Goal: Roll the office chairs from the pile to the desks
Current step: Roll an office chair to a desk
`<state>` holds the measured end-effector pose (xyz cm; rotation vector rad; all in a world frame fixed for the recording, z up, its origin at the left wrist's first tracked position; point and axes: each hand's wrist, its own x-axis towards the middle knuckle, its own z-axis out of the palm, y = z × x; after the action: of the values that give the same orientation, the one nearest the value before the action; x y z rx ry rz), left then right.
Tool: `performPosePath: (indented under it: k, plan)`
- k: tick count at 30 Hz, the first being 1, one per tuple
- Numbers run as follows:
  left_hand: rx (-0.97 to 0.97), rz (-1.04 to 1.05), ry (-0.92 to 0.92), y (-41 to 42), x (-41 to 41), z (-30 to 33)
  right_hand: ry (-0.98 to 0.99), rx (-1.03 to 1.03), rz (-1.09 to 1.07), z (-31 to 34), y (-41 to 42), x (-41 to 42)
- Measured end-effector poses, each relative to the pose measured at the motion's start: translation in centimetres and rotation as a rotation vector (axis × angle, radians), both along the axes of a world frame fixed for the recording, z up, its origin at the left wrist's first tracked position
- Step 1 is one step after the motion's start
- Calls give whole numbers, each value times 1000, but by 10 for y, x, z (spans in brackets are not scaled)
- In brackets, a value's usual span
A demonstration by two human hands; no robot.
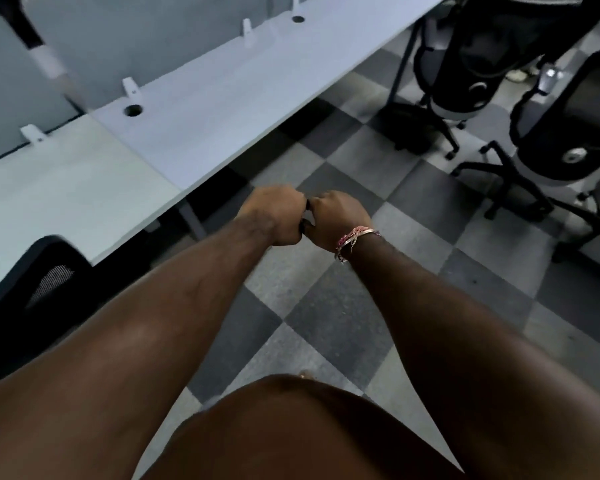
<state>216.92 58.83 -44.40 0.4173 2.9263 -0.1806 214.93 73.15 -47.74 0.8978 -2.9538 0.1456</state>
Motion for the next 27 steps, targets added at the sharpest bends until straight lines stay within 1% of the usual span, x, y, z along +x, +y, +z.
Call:
performPosePath:
  k: [3, 8, 12, 14, 18, 19, 22, 27]
  plan:
    - [3, -65, 0, 42, -37, -1, 0, -17, -66, -2, 42, -28]
    - [-8, -170, 2, 95, -107, -9, -28, 17, -159, -5, 97, -80]
    - [-15, -327, 39, 139, -181, -20, -34, 49, -288, -15, 138, -137]
    - [11, -374, 45, 157, -214, -22, -38, 56, -339, -18, 155, -163]
    - [43, -479, 12, 191, -291, -20, -60, 49, -440, -10, 186, -226]
    - [46, -499, -8, 194, -299, -20, -61, 58, -449, -10, 191, -233]
    - [54, -618, 6, 230, -357, -18, -47, 71, -544, -11, 224, -276]
    - [61, -732, -9, 301, -413, -27, -65, 57, -659, -14, 285, -313]
